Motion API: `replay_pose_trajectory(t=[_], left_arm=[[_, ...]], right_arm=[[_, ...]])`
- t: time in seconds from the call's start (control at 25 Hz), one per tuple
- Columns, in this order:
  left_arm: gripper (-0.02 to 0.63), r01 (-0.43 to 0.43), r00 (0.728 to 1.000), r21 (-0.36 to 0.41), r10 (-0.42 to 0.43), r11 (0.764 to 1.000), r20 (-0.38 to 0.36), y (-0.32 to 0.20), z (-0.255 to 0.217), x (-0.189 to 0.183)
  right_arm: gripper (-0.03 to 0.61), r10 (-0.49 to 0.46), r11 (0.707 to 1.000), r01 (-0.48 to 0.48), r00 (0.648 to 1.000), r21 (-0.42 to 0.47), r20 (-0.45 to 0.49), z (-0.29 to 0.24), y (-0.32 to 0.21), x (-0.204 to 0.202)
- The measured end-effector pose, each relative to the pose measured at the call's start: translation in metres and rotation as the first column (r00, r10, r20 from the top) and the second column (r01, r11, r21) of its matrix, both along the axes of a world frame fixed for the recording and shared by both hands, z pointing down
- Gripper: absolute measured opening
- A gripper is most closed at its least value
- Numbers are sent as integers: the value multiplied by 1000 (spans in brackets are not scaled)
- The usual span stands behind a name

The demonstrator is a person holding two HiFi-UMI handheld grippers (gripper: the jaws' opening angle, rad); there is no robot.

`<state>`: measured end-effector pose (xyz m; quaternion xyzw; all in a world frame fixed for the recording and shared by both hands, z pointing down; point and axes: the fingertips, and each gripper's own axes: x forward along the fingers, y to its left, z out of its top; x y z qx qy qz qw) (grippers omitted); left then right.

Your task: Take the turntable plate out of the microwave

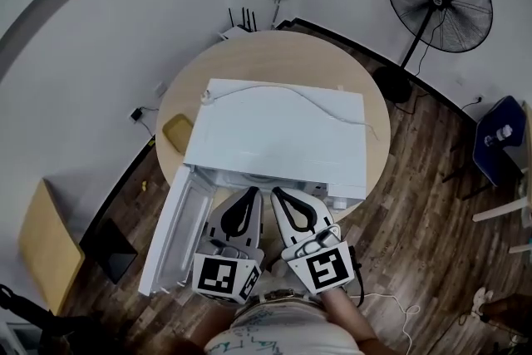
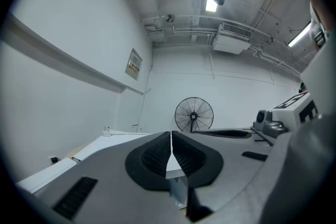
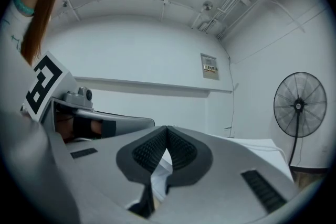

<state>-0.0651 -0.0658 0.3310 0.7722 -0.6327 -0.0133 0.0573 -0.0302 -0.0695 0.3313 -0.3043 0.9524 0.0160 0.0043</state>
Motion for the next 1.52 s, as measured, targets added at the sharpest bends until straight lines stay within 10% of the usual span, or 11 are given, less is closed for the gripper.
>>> replay_pose_trajectory(t=[1.52], left_arm=[[17, -242, 970, -85, 242, 967, -4, -57, 19, -52]], right_arm=[[-9, 219, 972, -225, 971, -68, -96, 19, -49, -50]])
